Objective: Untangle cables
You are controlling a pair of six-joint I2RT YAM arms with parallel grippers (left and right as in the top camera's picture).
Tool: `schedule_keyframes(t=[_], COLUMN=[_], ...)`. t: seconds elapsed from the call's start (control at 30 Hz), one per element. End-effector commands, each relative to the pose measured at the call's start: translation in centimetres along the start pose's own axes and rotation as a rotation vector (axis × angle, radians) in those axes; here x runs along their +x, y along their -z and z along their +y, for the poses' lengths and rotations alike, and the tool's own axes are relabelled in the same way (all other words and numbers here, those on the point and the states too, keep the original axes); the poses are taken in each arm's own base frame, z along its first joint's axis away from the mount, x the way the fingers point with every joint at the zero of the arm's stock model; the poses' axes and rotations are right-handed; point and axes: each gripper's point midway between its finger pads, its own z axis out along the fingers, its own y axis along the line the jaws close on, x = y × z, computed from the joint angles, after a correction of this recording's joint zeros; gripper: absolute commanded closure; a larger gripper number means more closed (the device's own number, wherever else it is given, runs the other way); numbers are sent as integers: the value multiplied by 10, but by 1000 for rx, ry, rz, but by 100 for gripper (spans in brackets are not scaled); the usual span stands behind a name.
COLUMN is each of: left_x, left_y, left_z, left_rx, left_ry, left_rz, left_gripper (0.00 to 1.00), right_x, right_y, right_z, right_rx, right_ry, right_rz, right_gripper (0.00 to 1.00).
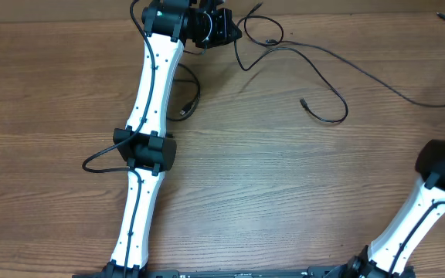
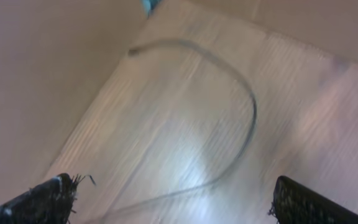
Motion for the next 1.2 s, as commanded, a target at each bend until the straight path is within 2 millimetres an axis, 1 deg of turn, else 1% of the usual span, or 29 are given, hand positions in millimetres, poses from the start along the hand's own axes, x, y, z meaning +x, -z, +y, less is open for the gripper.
schedule_keyframes(t=[0.0,0.07,0.1,0.13,0.23,0.33,0.37,0.4,0.47,0.57,0.67,0.73,0.8,0.87,0.9,0.93,1.0,1.07,1.17], left_x=[-15,-17,-17,-18,-20,-22,-22,-23,-22,-21,-21,-23,-27,-32,-36,-39,-49,-62,-69], left_y=[23,24,25,25,27,28,29,30,31,34,44,55,70,88,102,109,135,173,211], left_z=[-24,-23,-22,-21,-19,-18,-17,-16,-17,-24,-42,-55,-69,-83,-92,-97,-113,-134,-150], left_rx=[8,7,5,5,3,2,2,1,16,72,192,274,337,371,373,370,355,302,239], left_ry=[-87,-103,-112,-120,-127,-127,-125,-124,-122,-124,-133,-131,-147,-177,-204,-219,-287,-368,-422], left_rz=[-69,-73,-75,-77,-82,-88,-89,-90,-87,-75,-60,-60,-69,-93,-120,-139,-209,-321,-419], left_gripper=[96,96,96,96,96,96,96,96,96,96,96,96,96,96,96,96,96,96,96], right_x=[22,39,45,53,71,88,94,102,115,138,160,172,183,187,189,189,190,190,191], right_y=[-5,-11,-13,-16,-20,-20,-19,-19,-19,-20,-22,-25,-29,-32,-34,-35,-35,-35,-35], right_z=[-18,-25,-24,-19,8,50,60,73,93,124,148,157,160,159,158,158,157,156,156], right_rx=[84,131,130,110,2,-141,-166,-194,-232,-295,-348,-364,-360,-356,-355,-355,-356,-361,-364], right_ry=[-257,-311,-321,-324,-319,-243,-229,-193,-109,34,159,208,227,235,250,261,282,316,333], right_rz=[84,147,176,221,326,389,400,408,406,399,392,395,406,413,415,416,416,412,410], right_gripper=[0,0,0,0,0,0,0,0,0,0,0,0,0,0,0,0,0,0,0])
